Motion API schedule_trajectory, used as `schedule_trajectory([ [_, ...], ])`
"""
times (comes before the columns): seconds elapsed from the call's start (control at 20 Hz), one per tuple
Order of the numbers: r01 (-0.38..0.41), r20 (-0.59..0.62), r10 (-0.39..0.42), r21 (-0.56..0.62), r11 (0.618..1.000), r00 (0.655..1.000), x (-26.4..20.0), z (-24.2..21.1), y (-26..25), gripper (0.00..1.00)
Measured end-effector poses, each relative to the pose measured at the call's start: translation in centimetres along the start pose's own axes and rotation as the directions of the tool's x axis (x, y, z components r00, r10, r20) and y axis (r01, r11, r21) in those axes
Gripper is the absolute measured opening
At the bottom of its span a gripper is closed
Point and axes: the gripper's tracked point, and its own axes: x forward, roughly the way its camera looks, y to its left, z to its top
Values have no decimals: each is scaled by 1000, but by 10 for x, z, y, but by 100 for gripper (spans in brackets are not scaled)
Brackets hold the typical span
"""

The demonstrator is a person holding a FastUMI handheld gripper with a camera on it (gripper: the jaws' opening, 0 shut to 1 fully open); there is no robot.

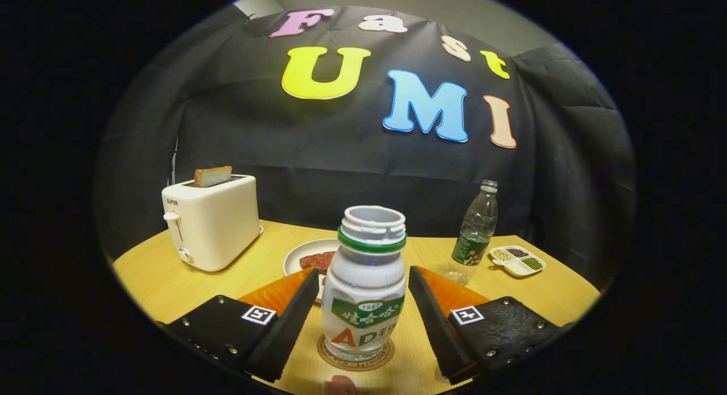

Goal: Take the bottle from table, then pour the juice into the cup, finally place the bottle on the coaster

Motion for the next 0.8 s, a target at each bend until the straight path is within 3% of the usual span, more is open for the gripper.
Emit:
schedule_trajectory([
  [0.3,-20,106,18,17,1000,994,-26,80,-9,97],
  [0.6,-99,234,70,113,989,970,-69,240,-27,96],
  [0.8,-129,296,96,95,987,950,-110,344,-49,96],
])
